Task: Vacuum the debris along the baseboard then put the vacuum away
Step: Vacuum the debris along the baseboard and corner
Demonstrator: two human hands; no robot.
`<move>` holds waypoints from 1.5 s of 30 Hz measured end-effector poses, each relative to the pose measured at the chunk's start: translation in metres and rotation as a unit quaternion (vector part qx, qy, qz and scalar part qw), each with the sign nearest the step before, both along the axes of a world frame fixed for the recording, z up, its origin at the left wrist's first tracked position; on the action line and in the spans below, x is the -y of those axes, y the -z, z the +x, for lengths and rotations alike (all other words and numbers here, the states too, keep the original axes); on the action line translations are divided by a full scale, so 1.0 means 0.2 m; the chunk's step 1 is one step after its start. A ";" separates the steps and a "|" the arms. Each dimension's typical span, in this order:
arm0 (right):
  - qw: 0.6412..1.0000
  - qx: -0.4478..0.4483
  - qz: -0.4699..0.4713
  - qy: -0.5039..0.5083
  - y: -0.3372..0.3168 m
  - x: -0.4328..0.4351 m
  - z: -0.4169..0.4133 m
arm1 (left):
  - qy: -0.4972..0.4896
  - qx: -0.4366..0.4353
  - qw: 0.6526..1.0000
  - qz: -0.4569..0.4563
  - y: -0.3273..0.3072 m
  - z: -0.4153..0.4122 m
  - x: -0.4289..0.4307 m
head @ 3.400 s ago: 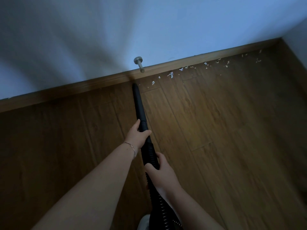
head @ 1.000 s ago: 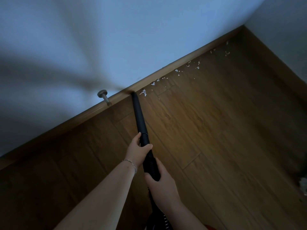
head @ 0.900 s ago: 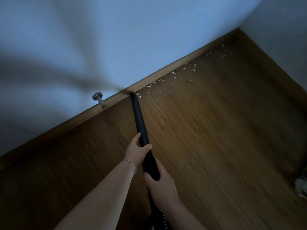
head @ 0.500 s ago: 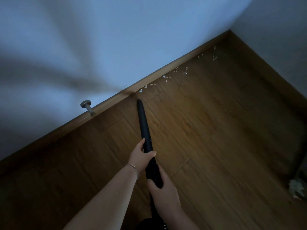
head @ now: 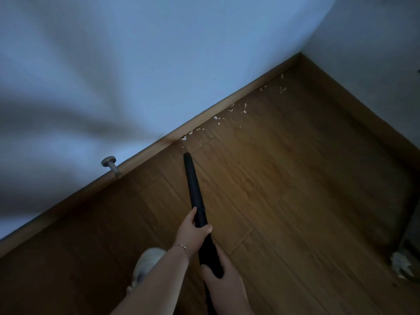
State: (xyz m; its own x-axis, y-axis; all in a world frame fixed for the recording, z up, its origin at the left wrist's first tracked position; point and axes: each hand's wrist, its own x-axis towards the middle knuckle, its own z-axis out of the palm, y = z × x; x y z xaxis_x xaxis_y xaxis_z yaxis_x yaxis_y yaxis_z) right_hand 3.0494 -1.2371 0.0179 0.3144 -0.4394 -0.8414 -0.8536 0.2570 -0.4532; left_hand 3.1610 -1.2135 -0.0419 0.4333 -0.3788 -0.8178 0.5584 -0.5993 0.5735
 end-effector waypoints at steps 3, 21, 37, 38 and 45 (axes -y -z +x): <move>1.000 0.005 0.002 -0.005 0.01 0.02 0.08 | -0.009 0.006 1.000 0.000 0.01 0.08 0.02; 0.995 -0.050 -0.076 0.027 0.11 0.17 0.29 | 0.016 -0.012 0.999 -0.027 0.10 0.27 0.24; 0.995 -0.048 -0.080 0.045 0.13 0.24 0.29 | 0.048 -0.009 0.999 -0.017 0.13 0.29 0.35; 0.994 -0.052 -0.080 0.057 0.12 0.27 0.33 | 0.047 -0.001 0.999 -0.015 0.13 0.32 0.36; 0.996 -0.025 -0.076 0.047 0.11 0.36 0.46 | 0.066 0.010 0.998 -0.016 0.13 0.47 0.48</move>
